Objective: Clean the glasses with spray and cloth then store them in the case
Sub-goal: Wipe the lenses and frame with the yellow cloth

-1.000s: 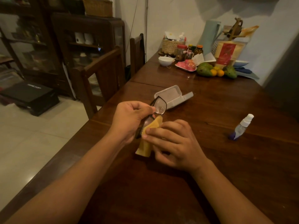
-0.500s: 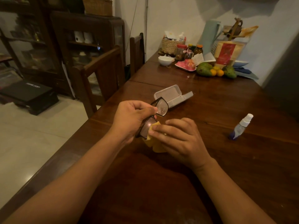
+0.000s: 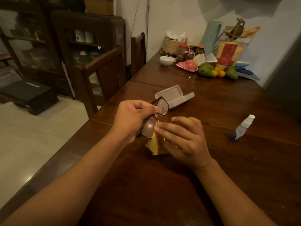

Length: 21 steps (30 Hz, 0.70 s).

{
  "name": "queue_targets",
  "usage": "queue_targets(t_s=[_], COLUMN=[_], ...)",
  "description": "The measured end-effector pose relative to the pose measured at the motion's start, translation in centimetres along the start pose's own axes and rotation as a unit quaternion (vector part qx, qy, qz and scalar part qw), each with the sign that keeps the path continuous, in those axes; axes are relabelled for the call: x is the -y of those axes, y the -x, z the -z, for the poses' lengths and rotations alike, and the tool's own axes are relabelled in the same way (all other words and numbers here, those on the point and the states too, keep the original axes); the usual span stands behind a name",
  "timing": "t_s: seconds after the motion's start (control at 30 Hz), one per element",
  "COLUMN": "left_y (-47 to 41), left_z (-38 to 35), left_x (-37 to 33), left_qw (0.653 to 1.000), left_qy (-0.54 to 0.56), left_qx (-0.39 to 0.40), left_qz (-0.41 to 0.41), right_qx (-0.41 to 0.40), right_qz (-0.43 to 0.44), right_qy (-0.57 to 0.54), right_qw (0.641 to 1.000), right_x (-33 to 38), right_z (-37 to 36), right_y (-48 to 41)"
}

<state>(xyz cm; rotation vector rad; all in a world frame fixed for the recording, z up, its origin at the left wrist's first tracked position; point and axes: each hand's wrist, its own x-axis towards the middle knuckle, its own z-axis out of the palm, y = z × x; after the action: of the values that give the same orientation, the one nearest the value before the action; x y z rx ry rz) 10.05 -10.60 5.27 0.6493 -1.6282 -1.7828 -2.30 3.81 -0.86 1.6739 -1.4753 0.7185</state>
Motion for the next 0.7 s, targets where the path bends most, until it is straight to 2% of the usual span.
queue_targets(t_s=[0.17,0.37,0.53,0.7], left_y=[0.0,-0.1,0.0,-0.1], left_z=[0.1,0.1,0.0,0.0], left_x=[0.0,0.0,0.1,0.2], left_qw=[1.000,1.000,1.000,1.000], left_qy=[-0.002,-0.006,-0.003,-0.008], left_qx=[0.001,-0.006,-0.006,-0.008], left_qz=[-0.004,-0.013,-0.010,-0.011], right_qx=[0.007,0.011,0.027,0.010], right_qz=[0.046,0.011,0.050,0.010], right_qy=[-0.017,-0.021,-0.041,-0.029], right_qw=[0.999,1.000,0.998,0.999], right_x=[0.8,0.0,0.8,-0.4], right_z=[-0.3,0.0,-0.1,0.2], right_y=[-0.3,0.1,-0.4,0.3])
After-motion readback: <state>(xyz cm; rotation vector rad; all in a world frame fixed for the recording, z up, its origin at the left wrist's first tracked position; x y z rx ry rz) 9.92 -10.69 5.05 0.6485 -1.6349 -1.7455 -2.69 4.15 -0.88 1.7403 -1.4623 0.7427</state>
